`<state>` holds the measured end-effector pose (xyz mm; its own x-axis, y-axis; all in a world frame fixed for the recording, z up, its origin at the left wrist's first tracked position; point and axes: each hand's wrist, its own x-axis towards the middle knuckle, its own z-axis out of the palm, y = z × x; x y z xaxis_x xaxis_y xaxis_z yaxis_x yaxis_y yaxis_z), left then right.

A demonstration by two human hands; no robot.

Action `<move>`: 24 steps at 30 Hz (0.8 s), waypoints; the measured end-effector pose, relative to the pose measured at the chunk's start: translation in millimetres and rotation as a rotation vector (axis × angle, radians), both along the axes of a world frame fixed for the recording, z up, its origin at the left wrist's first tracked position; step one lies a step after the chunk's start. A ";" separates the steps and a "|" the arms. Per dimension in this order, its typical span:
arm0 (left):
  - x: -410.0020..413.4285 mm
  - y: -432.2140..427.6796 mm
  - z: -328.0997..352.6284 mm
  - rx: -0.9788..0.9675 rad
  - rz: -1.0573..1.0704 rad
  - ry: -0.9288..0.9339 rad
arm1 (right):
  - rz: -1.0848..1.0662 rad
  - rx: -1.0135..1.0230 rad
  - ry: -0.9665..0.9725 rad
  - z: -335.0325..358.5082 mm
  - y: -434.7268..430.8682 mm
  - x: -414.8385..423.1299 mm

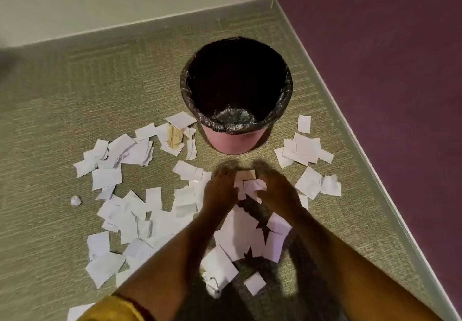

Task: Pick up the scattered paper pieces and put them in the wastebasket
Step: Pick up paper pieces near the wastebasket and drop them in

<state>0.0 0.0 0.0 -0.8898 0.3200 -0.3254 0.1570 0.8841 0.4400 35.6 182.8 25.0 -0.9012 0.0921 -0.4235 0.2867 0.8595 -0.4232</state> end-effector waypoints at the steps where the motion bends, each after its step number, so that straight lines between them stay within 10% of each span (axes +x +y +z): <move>1: -6.2 0.3 -9.4 -0.001 -0.043 0.036 | 0.001 -0.002 0.018 -10.3 -1.6 -2.8; 12: -27.6 6.1 -55.4 -0.193 -0.169 0.164 | 0.106 0.250 0.086 -74.4 -3.6 -8.3; 24: -25.3 -16.3 -71.7 0.025 -0.004 0.145 | -0.011 0.195 0.067 -81.8 -8.6 -1.9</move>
